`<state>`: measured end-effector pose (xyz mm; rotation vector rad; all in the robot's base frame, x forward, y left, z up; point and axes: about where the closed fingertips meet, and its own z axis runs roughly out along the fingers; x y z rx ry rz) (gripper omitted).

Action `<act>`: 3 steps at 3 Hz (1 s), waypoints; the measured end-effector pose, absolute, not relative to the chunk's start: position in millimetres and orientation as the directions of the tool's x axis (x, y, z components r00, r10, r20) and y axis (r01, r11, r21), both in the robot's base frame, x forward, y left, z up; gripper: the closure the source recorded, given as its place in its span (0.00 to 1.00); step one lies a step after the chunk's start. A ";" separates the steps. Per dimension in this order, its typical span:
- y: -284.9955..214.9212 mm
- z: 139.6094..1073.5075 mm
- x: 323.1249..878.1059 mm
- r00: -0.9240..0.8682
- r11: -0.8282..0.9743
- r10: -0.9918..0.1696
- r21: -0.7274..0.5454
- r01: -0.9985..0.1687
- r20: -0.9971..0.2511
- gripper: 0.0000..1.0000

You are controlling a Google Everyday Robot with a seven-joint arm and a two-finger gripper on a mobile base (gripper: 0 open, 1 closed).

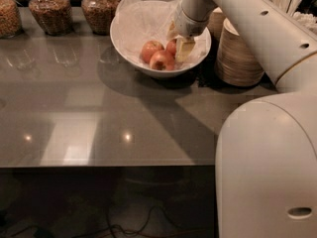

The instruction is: Pick apple from white bowl

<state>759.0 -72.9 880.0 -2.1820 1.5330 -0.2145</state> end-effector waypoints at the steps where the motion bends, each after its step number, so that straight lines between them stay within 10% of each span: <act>1: -63.4 905.7 754.9 0.402 -0.280 -0.904 -0.512 -0.812 -0.144 1.00; 3: -48.8 976.9 724.6 0.459 -0.194 -0.847 -0.648 -0.736 -0.267 1.00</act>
Offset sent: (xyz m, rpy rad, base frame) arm -0.0230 0.0250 0.1080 0.1891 -0.2239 0.0772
